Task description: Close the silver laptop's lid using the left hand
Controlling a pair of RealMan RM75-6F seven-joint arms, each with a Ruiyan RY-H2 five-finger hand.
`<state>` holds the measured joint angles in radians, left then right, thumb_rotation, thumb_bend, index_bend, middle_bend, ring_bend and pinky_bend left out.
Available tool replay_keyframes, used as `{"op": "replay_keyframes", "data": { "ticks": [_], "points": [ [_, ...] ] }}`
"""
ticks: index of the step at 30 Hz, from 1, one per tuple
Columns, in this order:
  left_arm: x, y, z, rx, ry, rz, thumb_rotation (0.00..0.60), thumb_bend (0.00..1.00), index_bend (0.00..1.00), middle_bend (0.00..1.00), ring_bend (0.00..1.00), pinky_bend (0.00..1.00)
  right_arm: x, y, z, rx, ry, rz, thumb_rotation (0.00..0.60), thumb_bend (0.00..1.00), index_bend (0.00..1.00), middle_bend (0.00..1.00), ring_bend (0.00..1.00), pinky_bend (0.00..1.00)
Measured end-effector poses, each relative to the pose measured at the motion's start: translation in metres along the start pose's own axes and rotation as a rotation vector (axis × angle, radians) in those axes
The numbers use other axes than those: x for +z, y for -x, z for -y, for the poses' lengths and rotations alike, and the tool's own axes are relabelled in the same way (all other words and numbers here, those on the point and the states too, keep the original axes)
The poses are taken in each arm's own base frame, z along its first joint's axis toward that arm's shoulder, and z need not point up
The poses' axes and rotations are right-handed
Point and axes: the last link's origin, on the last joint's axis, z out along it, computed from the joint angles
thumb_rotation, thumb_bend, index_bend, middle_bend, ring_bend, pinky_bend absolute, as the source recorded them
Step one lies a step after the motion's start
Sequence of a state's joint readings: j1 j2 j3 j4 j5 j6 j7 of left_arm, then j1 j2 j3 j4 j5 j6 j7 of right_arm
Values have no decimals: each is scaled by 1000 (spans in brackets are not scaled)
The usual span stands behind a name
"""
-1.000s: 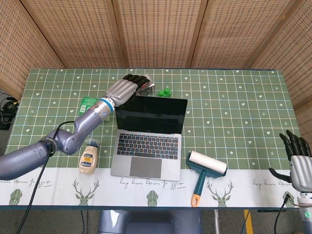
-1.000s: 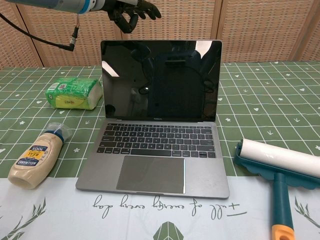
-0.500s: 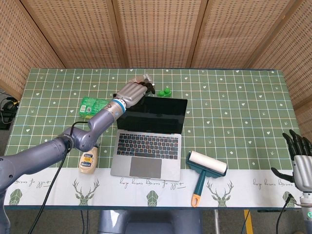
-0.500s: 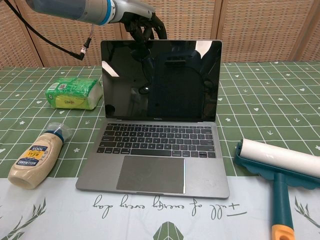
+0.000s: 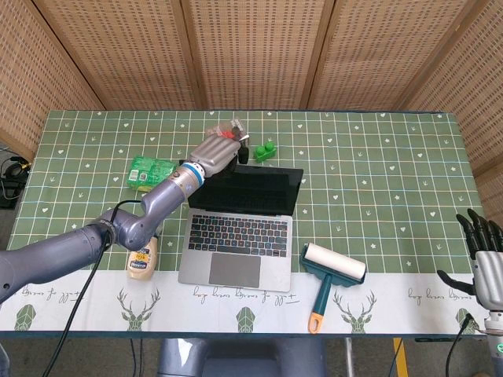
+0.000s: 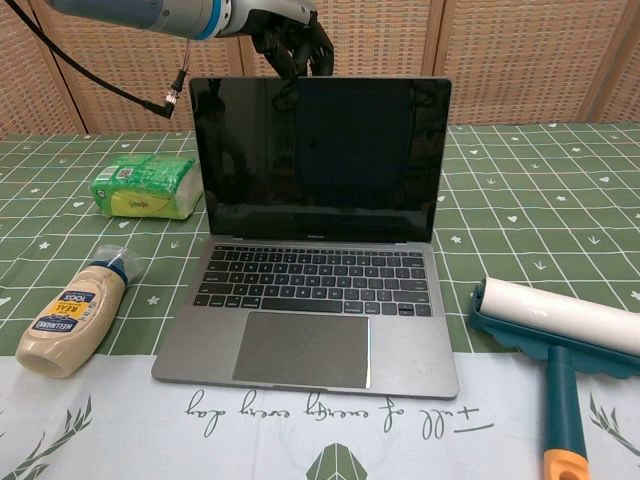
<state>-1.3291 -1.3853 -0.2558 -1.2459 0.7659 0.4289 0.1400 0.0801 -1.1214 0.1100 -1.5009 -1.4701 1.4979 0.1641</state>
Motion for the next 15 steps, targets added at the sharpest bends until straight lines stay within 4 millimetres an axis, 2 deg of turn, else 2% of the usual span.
{"op": "replay_keyframes", "data": {
  "ticks": [7,15],
  "points": [
    [-16,0,-8,0,47,6,600,1000,485,389,341,323,-2,-1,2,1,-11,-5,600,44,0,0,0,0],
    [-41,14,-20,18,122,30,600,1000,484,389,341,323,-4,0,5,0,-24,-2,600,44,0,0,0,0]
  ]
}}
